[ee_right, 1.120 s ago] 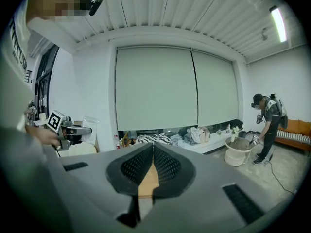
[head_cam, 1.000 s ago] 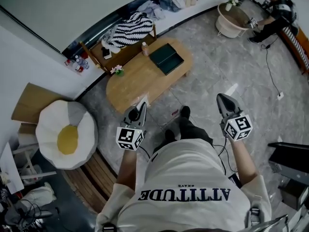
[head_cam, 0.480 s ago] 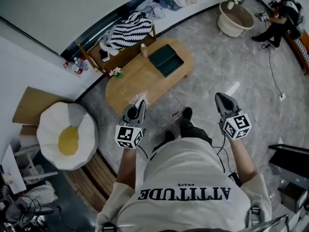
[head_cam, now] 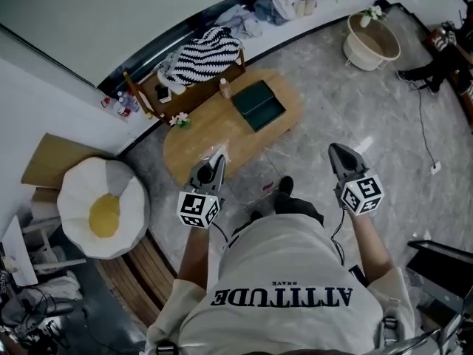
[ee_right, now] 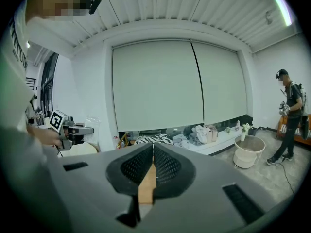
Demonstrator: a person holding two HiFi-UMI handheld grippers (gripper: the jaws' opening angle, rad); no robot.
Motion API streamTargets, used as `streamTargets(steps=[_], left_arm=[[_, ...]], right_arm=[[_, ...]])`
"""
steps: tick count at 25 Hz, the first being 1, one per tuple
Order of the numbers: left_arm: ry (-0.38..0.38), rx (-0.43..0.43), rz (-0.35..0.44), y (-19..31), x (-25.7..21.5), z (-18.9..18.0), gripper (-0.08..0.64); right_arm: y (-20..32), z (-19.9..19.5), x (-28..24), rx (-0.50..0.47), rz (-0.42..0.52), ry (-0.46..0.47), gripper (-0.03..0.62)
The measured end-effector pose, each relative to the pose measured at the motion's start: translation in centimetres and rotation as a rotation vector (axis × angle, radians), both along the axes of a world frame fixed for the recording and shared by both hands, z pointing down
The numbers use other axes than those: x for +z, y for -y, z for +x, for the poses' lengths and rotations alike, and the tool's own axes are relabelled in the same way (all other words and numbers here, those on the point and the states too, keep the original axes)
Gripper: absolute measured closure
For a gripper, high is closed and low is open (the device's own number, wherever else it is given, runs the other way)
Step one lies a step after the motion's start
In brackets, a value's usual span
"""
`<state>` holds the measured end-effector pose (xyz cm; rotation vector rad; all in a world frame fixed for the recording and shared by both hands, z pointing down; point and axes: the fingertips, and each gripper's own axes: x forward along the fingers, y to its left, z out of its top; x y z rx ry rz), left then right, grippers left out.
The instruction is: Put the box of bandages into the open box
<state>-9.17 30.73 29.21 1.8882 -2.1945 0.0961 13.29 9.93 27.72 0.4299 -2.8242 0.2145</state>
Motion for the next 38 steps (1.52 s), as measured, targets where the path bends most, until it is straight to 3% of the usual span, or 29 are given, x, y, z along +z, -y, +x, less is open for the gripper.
streamTargets(steps=[20, 30, 38], left_arm=[[-0.019, -0.099, -0.058, 12.6, 1.0, -1.0, 0.523], [-0.028, -0.084, -0.140, 17.4, 3.1, -0.7, 0.523], [-0.049, -0.048, -0.171, 18.9, 3.9, -1.4, 0.523]], right_arm=[[13.8, -4.4, 1.5, -0.134, -0.033, -0.015, 0.569], [18.6, -4.3, 4.0, -0.151, -0.083, -0.040, 0.569], [18.9, -5.5, 4.7, -0.157, -0.105, -0.059, 0.569]])
